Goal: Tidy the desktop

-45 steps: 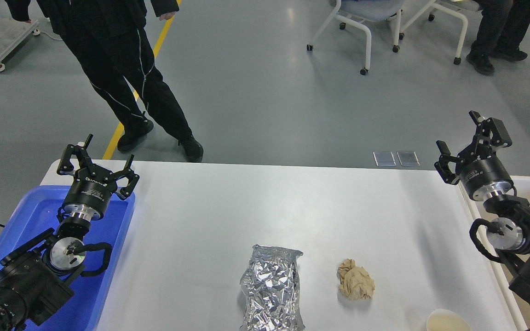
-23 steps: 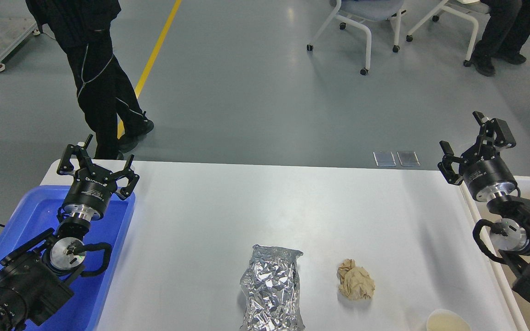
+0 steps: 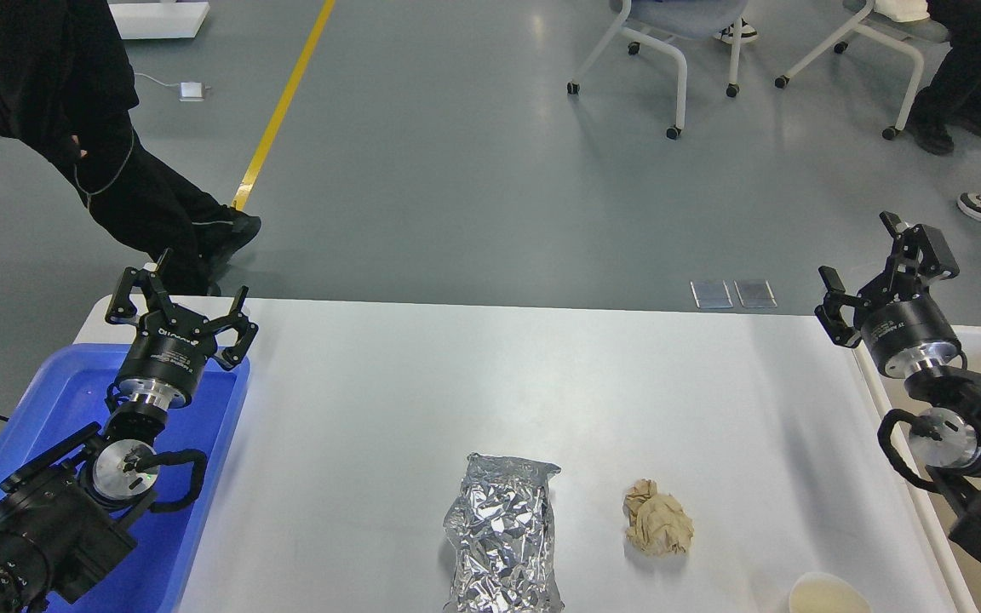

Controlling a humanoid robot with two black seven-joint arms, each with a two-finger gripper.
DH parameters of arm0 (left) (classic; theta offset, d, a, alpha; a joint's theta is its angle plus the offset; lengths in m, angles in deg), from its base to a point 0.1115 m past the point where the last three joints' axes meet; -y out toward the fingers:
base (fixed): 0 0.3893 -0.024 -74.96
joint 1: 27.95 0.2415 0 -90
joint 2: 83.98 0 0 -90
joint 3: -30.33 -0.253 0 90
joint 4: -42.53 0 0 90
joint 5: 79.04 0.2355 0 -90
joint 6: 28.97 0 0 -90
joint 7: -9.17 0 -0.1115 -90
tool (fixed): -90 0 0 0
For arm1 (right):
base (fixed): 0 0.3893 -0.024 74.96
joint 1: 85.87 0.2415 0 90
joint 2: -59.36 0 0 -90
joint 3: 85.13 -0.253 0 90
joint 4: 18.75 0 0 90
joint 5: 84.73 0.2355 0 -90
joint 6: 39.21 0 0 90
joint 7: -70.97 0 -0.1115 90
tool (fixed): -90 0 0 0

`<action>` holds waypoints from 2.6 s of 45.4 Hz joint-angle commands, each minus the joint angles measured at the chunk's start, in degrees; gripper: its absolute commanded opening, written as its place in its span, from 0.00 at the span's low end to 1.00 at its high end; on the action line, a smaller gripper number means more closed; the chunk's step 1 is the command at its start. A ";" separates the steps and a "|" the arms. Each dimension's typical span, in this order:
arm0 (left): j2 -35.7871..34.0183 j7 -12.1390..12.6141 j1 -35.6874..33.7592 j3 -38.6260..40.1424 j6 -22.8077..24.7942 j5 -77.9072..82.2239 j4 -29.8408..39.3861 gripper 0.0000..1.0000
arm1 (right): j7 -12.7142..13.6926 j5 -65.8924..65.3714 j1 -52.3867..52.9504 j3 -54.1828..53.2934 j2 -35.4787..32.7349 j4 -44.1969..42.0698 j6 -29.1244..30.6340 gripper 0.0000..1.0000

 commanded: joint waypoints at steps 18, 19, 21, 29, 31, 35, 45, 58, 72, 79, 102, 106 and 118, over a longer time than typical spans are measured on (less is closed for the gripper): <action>0.00 0.00 -0.01 0.00 0.01 0.00 -0.01 1.00 | 0.08 0.10 -0.35 -0.05 0.58 -1.65 -0.17 1.00; 0.00 0.00 0.08 0.00 0.01 0.00 -0.01 1.00 | 0.08 0.10 -0.35 0.04 0.58 -1.65 -0.17 1.00; 0.00 0.00 0.08 0.00 0.01 0.00 -0.01 1.00 | 0.08 0.10 -0.44 0.04 0.58 -1.56 -0.17 1.00; 0.00 0.00 -0.01 0.00 0.01 0.00 -0.01 1.00 | 0.08 0.10 -0.35 0.48 -0.83 -1.56 -0.17 1.00; 0.00 0.00 -0.01 0.00 0.01 0.00 -0.01 1.00 | 0.08 0.01 -0.35 0.66 -1.36 -1.56 -0.09 1.00; 0.00 0.00 -0.01 0.00 0.01 0.00 -0.01 1.00 | 0.08 0.10 -0.35 0.83 -1.80 -1.48 0.18 1.00; 0.00 0.00 -0.01 0.00 0.01 0.00 -0.01 1.00 | 0.17 -0.07 -0.18 6.01 -5.39 -0.95 0.09 1.00; 0.00 0.00 -0.01 0.00 0.01 0.00 -0.01 1.00 | 0.43 -0.60 4.12 24.28 -17.43 3.88 0.35 1.00; 0.00 0.00 -0.01 0.00 0.01 0.00 -0.01 1.00 | 0.26 -7.79 11.16 37.13 -30.53 13.28 5.98 1.00; 0.00 0.00 -0.01 0.00 0.01 0.00 -0.01 1.00 | 0.17 -26.24 12.57 38.45 -34.22 18.21 6.24 1.00; 0.00 0.00 -0.01 0.00 0.01 0.00 -0.01 1.00 | 0.00 -68.53 11.51 40.64 -49.78 44.21 6.15 1.00; 0.00 0.00 -0.01 0.00 0.01 0.00 -0.01 1.00 | -0.35 -72.75 11.95 42.75 -52.85 48.88 6.15 1.00; 0.00 0.00 -0.01 0.00 0.01 0.00 -0.01 1.00 | -2.82 -90.24 11.69 43.55 -56.11 55.92 6.33 1.00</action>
